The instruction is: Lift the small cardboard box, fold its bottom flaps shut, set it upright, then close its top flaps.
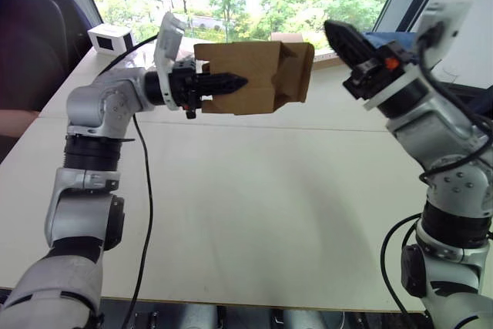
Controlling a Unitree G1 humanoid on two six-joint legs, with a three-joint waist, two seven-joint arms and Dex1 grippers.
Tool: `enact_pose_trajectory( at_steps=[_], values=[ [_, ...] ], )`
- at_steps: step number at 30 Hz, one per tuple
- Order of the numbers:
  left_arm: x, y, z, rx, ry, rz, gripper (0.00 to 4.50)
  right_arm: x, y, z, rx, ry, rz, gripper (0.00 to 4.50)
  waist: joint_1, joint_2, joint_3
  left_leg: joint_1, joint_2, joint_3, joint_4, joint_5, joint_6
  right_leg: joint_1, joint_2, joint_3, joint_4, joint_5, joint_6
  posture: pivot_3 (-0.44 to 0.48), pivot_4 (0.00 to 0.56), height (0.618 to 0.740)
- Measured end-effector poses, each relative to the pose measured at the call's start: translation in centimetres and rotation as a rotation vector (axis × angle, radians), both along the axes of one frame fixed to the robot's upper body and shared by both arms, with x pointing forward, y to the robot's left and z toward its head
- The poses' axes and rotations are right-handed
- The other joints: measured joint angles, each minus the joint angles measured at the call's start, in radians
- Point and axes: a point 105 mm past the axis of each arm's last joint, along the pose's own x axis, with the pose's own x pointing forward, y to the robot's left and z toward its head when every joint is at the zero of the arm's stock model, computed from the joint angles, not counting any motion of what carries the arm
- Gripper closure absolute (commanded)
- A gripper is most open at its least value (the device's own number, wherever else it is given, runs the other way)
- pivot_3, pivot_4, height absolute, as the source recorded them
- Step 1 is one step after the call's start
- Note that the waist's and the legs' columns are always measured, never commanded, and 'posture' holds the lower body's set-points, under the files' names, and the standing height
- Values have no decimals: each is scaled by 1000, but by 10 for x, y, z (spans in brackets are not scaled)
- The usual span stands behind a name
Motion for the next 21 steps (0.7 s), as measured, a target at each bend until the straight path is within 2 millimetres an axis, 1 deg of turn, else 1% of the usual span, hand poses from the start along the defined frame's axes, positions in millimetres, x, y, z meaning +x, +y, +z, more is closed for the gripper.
enact_pose_trajectory(
  at_steps=[4,9,12,18,21],
  values=[
    [-1,-1,0,-1,-3,-11,4500,3,5,-6,-43,10,-1,4474,-1,0,0,0,0,0,0,0,0,0,0,0,0,0,0,0,150,740],
    [-6,-4,3,4,-19,-40,4500,13,10,-25,-121,53,-12,4474,-3,0,0,0,0,0,0,0,0,0,0,0,1,0,0,0,150,740],
    [-8,-5,3,6,-13,-53,4500,13,16,-29,-137,54,7,4474,-4,0,0,0,0,0,0,0,0,0,0,0,1,0,0,0,150,740],
    [-10,-7,3,0,-10,-68,4500,10,32,-35,-111,72,84,4474,-15,0,0,0,1,-1,0,0,0,0,0,0,2,0,0,0,150,740],
    [-10,-7,3,-3,-11,-72,4500,8,37,-37,-116,78,114,4474,-19,0,0,0,1,-1,1,0,0,0,0,0,2,0,0,0,150,740]
  ],
)
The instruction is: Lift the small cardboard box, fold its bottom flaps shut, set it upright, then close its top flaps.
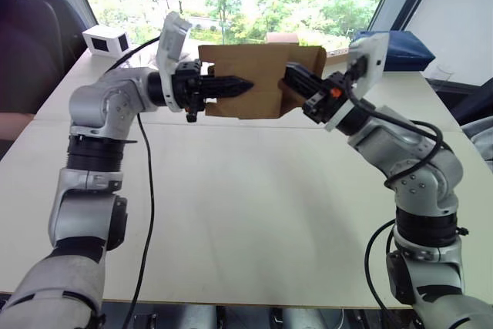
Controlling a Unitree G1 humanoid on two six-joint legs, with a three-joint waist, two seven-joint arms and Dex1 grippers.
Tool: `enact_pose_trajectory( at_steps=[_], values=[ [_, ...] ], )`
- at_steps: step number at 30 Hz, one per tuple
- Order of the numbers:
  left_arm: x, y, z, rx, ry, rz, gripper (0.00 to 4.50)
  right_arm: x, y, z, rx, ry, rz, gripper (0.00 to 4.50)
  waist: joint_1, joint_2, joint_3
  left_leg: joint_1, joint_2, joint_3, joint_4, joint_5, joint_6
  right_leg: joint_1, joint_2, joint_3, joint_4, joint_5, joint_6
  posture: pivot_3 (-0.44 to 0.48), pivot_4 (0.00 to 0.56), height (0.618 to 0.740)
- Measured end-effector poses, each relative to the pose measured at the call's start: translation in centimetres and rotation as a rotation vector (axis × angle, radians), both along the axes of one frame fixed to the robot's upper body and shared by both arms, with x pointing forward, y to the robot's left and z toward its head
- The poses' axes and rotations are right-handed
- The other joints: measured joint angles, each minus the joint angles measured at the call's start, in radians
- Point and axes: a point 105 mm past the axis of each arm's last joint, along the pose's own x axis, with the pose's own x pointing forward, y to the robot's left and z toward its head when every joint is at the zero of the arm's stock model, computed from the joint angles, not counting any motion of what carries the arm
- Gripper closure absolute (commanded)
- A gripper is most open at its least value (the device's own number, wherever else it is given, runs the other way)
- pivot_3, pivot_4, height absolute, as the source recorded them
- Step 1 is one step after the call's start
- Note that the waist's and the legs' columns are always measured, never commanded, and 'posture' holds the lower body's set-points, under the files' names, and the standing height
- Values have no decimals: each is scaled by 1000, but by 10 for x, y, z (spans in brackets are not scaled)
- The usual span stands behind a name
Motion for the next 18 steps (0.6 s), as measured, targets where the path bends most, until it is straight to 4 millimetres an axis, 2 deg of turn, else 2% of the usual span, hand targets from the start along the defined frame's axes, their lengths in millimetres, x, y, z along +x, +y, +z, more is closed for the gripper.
enact_pose_trajectory(
  at_steps=[12,18],
  values=[
    [0,-1,-1,-2,4,-10,4500,-2,6,-2,-1,-9,37,4474,-1,0,0,0,0,0,0,0,0,0,0,0,1,0,0,0,150,740],
    [5,0,-3,-9,15,19,4500,-12,-8,-9,-42,-12,15,4474,1,0,0,0,0,0,0,0,0,0,0,0,0,0,0,0,150,740]
  ],
)
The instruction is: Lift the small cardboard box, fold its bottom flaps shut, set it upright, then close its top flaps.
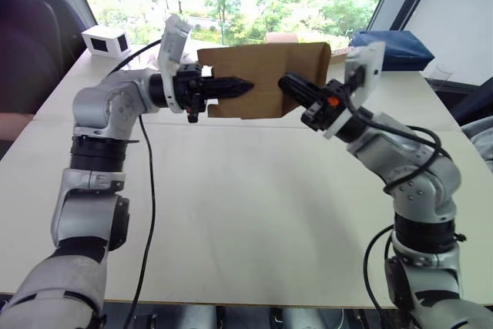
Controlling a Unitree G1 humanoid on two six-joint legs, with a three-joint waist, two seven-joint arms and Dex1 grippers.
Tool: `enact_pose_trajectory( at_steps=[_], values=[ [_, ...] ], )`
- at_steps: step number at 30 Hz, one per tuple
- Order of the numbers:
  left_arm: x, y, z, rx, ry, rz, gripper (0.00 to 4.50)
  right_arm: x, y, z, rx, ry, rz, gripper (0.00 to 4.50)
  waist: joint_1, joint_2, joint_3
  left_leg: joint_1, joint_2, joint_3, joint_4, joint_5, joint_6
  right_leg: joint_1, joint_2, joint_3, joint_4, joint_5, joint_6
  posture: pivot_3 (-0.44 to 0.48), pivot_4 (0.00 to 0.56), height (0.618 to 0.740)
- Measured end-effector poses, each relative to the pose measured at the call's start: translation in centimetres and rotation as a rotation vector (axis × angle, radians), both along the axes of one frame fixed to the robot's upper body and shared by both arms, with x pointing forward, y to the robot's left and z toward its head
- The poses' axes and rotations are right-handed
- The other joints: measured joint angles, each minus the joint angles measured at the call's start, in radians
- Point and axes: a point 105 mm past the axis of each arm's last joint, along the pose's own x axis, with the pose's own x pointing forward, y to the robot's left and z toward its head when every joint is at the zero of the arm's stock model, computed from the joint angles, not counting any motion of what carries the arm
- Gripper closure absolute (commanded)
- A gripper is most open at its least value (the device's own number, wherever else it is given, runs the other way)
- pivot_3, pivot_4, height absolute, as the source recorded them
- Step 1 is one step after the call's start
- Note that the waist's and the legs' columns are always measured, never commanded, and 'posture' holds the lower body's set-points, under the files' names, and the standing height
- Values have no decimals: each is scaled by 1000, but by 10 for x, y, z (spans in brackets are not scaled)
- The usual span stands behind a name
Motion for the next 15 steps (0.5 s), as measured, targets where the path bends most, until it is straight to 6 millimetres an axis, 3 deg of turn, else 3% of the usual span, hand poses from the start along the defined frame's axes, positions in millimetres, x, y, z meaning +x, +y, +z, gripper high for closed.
enact_pose_trajectory(
  at_steps=[7,15],
  values=[
    [3,2,-1,-6,6,15,4500,-15,-41,-15,-6,83,-47,4474,0,0,0,0,0,0,0,0,0,0,0,0,0,0,0,0,150,740],
    [2,2,-1,-8,13,11,4500,-24,-39,-33,-60,145,-29,4474,-2,0,0,2,0,0,0,0,-1,0,1,0,2,0,0,0,150,740]
  ],
)
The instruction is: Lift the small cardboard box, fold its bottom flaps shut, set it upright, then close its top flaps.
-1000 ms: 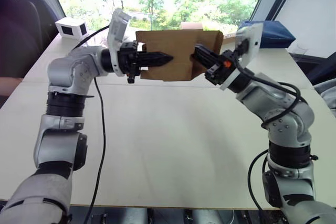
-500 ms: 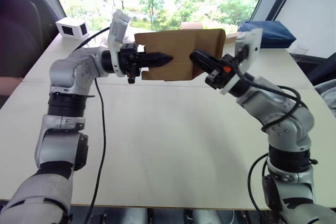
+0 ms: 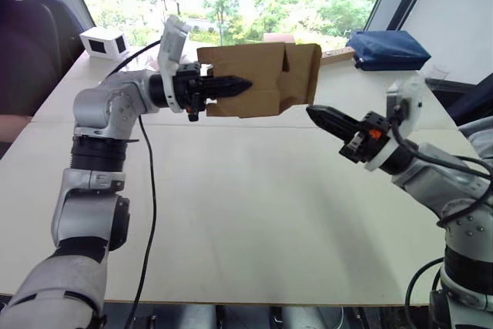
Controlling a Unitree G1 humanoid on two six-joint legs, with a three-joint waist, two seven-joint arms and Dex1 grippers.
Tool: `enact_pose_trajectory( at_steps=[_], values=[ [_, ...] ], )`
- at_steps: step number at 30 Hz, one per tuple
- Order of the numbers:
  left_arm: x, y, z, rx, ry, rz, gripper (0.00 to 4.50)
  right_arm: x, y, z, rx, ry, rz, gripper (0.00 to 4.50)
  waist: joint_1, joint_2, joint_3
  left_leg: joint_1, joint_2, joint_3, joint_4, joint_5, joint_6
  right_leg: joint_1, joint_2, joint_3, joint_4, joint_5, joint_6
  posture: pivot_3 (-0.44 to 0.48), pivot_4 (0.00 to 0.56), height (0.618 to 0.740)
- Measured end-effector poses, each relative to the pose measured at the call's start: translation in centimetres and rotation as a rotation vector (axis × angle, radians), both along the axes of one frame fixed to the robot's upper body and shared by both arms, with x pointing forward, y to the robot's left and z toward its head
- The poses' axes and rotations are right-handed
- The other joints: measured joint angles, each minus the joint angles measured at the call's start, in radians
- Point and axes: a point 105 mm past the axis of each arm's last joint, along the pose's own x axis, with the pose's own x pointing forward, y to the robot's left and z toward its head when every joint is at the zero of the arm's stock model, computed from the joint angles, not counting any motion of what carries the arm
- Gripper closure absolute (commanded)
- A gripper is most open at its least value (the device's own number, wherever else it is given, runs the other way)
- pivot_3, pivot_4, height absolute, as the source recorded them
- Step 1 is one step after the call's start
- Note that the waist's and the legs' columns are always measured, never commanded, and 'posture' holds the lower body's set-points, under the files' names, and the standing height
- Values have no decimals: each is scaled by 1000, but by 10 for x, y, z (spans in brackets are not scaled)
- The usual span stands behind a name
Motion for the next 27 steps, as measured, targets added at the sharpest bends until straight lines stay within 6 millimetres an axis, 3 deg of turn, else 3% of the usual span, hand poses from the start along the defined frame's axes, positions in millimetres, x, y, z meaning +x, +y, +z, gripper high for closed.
enact_pose_trajectory(
  at_steps=[11,15,27],
  values=[
    [-9,-8,2,3,5,-37,4500,17,18,-4,-68,-35,2,4474,1,0,0,-1,0,0,1,0,0,0,0,0,0,0,0,0,150,740],
    [-8,-7,-2,4,19,-30,4500,15,27,5,-26,-58,43,4474,0,0,0,-1,0,0,2,0,0,0,0,0,0,0,0,0,150,740],
    [-8,-6,-9,5,36,-16,4500,12,33,4,-12,-43,82,4474,1,0,0,-1,0,0,2,0,0,0,0,0,1,0,0,0,150,740]
  ],
)
